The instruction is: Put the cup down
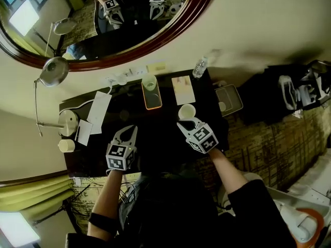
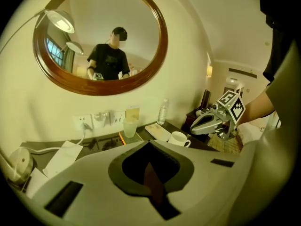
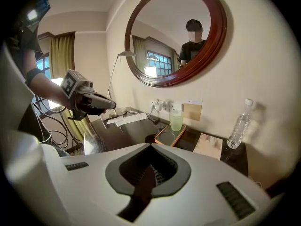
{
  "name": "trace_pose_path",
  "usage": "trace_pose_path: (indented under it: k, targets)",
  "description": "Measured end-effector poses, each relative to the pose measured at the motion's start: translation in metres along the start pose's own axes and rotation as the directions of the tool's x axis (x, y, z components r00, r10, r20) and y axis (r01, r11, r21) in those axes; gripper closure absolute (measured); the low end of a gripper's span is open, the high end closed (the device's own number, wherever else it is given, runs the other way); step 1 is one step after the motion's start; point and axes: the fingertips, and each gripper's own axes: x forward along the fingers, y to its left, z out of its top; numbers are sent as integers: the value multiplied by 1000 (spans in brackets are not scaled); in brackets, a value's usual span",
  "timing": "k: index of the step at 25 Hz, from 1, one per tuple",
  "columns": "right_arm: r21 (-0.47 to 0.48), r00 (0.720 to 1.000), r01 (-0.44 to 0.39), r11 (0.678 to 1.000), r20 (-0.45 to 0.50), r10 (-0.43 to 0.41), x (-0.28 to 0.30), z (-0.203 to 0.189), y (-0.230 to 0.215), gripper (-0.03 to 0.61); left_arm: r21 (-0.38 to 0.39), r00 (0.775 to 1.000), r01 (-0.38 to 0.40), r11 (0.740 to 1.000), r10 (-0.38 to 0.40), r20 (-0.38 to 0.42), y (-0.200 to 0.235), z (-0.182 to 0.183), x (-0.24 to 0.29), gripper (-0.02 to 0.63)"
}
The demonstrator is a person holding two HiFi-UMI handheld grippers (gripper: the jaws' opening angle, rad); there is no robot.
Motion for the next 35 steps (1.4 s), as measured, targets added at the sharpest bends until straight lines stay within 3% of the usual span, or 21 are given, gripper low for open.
trace_pose_path:
  k: [13, 16, 18, 26, 30, 35]
  targets:
    - [61, 999, 42, 997, 10, -43, -11, -15, 2, 558, -51, 999, -1, 999, 4, 48, 5, 2, -10, 612]
    - [53, 996, 81, 995, 19, -82, -15, -19, -7, 547, -23, 998, 13, 1000, -11, 65, -2, 11, -7, 611]
    - [55, 996, 86, 995, 22, -88, -17, -21, -11, 491, 4, 998, 28, 1000, -28, 59, -9, 17, -5, 611]
    - [100, 988, 152, 983, 25, -155, -14, -51, -52, 161, 36, 998, 56, 998, -57, 24, -20, 18, 13, 611]
    - [108, 980, 199, 974, 6, -200, -3, -73, -81, 127, 50, 998, 58, 997, -59, 19, -22, 16, 23, 611]
    - [77, 984, 178, 981, -3, -179, 22, -93, -98, 98, 65, 998, 58, 996, -58, -8, -28, 14, 39, 611]
